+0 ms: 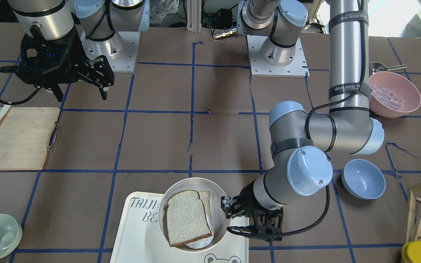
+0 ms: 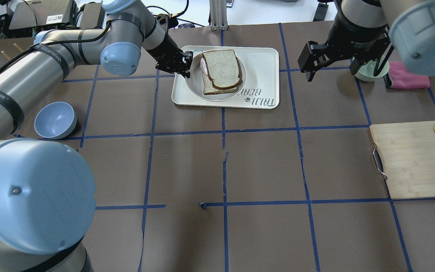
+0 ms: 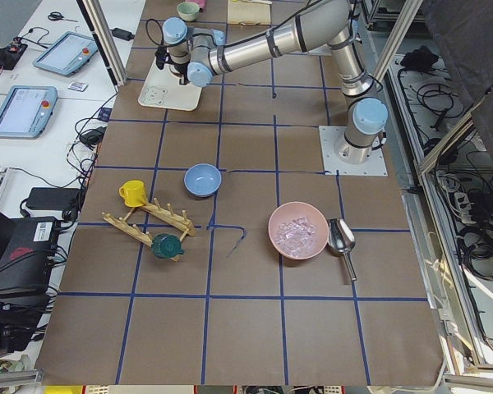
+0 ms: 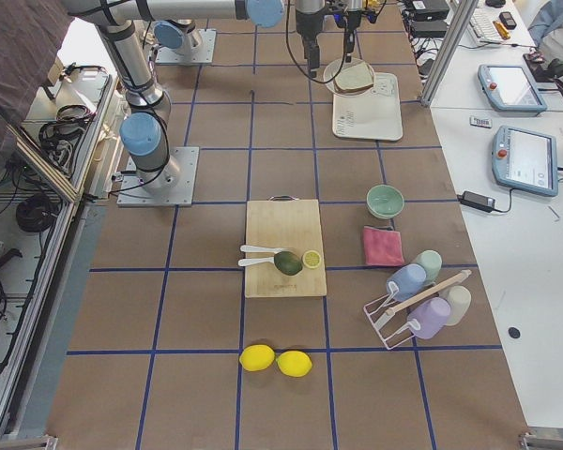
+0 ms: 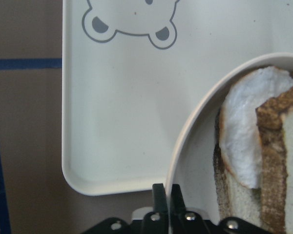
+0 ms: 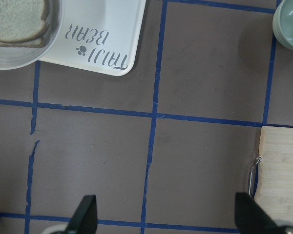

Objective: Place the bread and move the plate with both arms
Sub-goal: 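Slide the plate with the left gripper onto the bear tray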

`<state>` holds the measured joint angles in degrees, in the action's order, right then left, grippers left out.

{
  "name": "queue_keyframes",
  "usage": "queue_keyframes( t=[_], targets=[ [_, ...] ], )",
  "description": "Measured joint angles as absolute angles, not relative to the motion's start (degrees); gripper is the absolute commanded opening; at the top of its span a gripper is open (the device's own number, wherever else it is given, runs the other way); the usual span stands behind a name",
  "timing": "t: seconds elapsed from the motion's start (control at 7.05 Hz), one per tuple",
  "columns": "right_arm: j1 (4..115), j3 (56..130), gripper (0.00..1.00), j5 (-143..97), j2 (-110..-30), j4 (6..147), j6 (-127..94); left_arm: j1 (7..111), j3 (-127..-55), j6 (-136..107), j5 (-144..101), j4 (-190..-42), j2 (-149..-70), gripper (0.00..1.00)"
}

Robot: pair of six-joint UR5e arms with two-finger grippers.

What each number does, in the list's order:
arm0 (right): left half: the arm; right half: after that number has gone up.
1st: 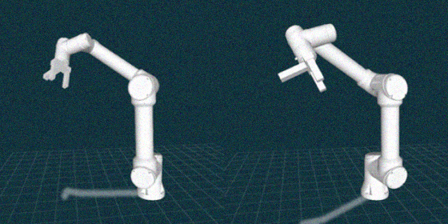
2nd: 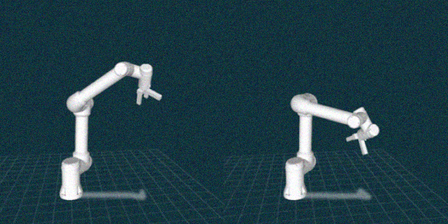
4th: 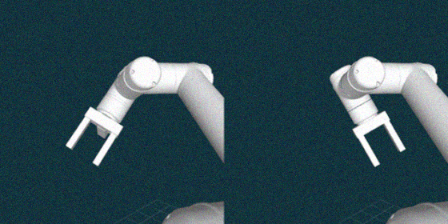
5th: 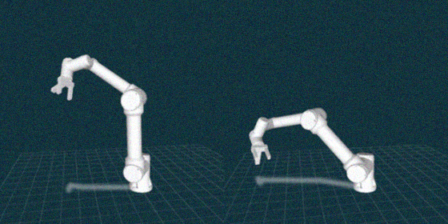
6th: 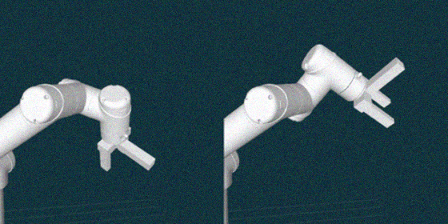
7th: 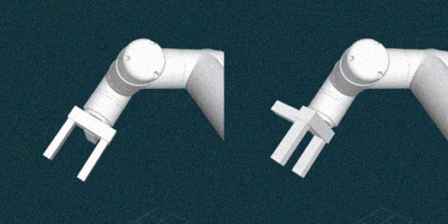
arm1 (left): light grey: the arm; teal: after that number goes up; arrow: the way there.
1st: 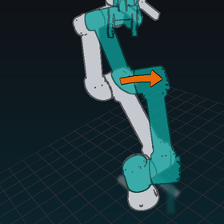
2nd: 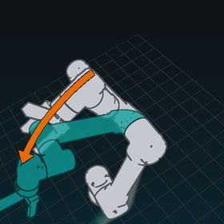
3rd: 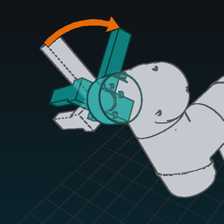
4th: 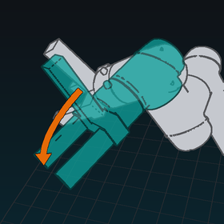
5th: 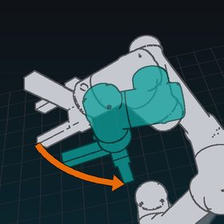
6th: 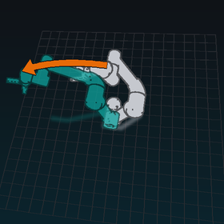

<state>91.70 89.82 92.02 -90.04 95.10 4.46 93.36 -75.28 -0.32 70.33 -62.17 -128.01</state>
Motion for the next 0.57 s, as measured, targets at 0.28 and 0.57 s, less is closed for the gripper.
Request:
queue_keyframes(
  t=[0.28,0.57],
  targets=[
    [91.69,89.95,1.0,92.02,-90.04,95.1,4.58,93.34,-69.32,-0.27,69.09,-62.18,-133.86,0.0],
    [91.7,90.04,1.0,92.06,-90.01,95.1,4.69,93.34,-67.47,-0.41,67.32,-61.92,-136.55,0.99]
  ],
)
